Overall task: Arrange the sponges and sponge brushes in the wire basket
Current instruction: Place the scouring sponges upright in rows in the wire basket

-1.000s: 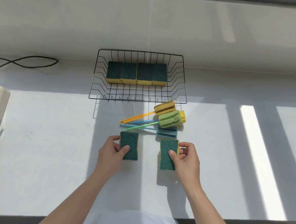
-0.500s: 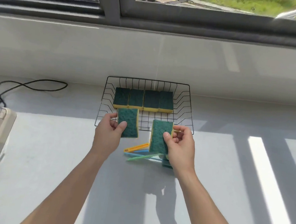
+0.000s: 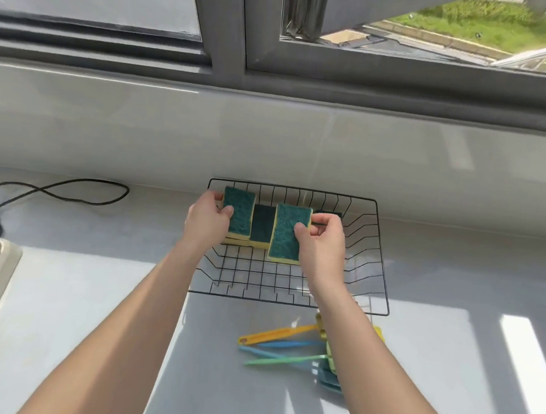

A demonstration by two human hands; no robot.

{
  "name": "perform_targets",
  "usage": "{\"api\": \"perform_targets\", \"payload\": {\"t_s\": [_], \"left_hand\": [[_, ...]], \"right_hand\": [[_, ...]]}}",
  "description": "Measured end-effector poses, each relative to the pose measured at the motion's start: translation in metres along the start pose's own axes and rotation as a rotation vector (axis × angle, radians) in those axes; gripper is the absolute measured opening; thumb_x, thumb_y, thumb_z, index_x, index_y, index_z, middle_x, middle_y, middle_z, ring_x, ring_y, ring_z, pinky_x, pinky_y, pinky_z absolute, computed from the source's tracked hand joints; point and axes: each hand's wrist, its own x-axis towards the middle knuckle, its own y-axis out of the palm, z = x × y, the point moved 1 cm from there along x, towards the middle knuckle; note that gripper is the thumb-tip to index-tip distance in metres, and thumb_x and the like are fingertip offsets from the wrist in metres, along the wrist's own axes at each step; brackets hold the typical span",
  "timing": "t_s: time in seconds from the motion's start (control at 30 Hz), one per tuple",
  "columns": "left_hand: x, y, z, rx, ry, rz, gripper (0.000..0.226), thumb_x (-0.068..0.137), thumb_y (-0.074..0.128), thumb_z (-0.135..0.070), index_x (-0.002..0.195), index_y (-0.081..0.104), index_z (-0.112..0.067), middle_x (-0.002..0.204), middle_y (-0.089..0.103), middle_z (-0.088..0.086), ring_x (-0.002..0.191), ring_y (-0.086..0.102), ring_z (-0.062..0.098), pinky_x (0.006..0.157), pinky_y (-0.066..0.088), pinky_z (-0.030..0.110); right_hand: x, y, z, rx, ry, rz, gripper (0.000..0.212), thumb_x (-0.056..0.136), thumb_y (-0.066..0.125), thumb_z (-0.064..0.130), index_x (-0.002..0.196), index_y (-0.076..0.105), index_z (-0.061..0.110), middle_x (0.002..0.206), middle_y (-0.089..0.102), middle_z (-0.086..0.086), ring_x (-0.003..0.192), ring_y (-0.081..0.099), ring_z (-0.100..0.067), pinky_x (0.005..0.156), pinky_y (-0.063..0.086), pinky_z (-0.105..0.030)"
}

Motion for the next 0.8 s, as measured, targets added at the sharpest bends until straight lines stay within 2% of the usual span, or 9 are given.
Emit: {"api": "perform_targets", "payload": {"t_s": [0.1,0.17,0.23,0.3,0.37,0.47,0.57,0.67,0.8], "left_hand": [[0.013,0.004,0.004,0.012,-0.024,0.015,0.035,0.097,0.056,-0.029,0.129,0.053,-0.019,0.087,0.066,-0.002,0.088,0.064,0.022,0.084,0.053,0.043],[0.018,0.008,0.005,0.037,-0.013,0.006,0.034,0.097,0.055,-0.028,0.13,0.052,-0.018,0.091,0.066,0.001,0.093,0.063,0.026,0.091,0.051,0.049],[0.021,0.012,0.006,0.102,0.01,-0.027,0.033,0.098,0.053,-0.026,0.13,0.051,-0.017,0.092,0.063,0.001,0.097,0.06,0.029,0.097,0.046,0.055],[0.021,0.014,0.009,0.164,0.046,-0.081,0.031,0.098,0.052,-0.024,0.128,0.05,-0.016,0.084,0.061,-0.003,0.09,0.058,0.029,0.099,0.042,0.055],[0.018,0.016,0.011,0.23,0.106,-0.14,0.029,0.098,0.051,-0.022,0.127,0.049,-0.015,0.081,0.065,-0.001,0.087,0.059,0.032,0.095,0.039,0.049],[0.014,0.02,0.013,0.378,0.188,-0.227,0.032,0.098,0.051,-0.022,0.128,0.048,-0.015,0.095,0.071,0.009,0.095,0.059,0.035,0.081,0.029,0.041],[0.011,0.023,0.018,0.446,0.23,-0.268,0.036,0.097,0.052,-0.021,0.133,0.053,-0.02,0.112,0.065,0.014,0.102,0.051,0.036,0.079,0.027,0.04],[0.011,0.026,0.023,0.443,0.292,-0.245,0.038,0.096,0.052,-0.016,0.133,0.057,-0.023,0.127,0.058,0.012,0.112,0.047,0.035,0.084,0.035,0.046],[0.014,0.025,0.026,0.456,0.354,-0.183,0.038,0.098,0.048,-0.017,0.135,0.056,-0.015,0.148,0.048,0.009,0.132,0.04,0.035,0.098,0.039,0.054]], "right_hand": [[0.021,0.019,-0.003,-0.014,0.018,0.014,0.022,0.093,0.068,0.02,0.109,0.053,0.02,0.085,0.057,0.001,0.077,0.057,-0.012,0.069,0.05,-0.026],[0.032,0.03,-0.005,-0.033,0.01,0.014,0.023,0.094,0.068,0.018,0.111,0.053,0.019,0.082,0.053,0.003,0.075,0.054,-0.01,0.062,0.042,-0.014],[0.04,0.038,-0.006,-0.048,-0.001,0.03,0.023,0.094,0.067,0.016,0.113,0.053,0.016,0.079,0.051,0.004,0.071,0.052,-0.008,0.055,0.042,-0.007],[0.047,0.046,-0.008,-0.063,-0.007,0.053,0.024,0.095,0.067,0.014,0.115,0.053,0.015,0.079,0.051,0.004,0.068,0.051,-0.007,0.051,0.041,-0.004],[0.053,0.052,-0.01,-0.073,-0.013,0.061,0.025,0.095,0.067,0.014,0.115,0.052,0.013,0.08,0.05,0.004,0.067,0.05,-0.006,0.05,0.041,-0.005],[0.06,0.059,-0.013,-0.113,-0.012,0.073,0.027,0.095,0.066,0.017,0.118,0.052,0.014,0.085,0.052,0.005,0.074,0.051,-0.006,0.055,0.041,-0.01],[0.064,0.063,-0.018,-0.132,-0.006,0.088,0.028,0.095,0.067,0.02,0.119,0.052,0.015,0.087,0.053,0.005,0.078,0.053,-0.005,0.062,0.038,-0.014],[0.066,0.067,-0.02,-0.16,-0.011,0.101,0.028,0.094,0.067,0.022,0.117,0.051,0.019,0.092,0.056,0.005,0.08,0.055,-0.004,0.057,0.041,-0.008],[0.067,0.07,-0.024,-0.141,-0.015,0.111,0.029,0.094,0.068,0.021,0.117,0.051,0.02,0.093,0.056,0.006,0.082,0.055,-0.004,0.058,0.039,0.001]]}}
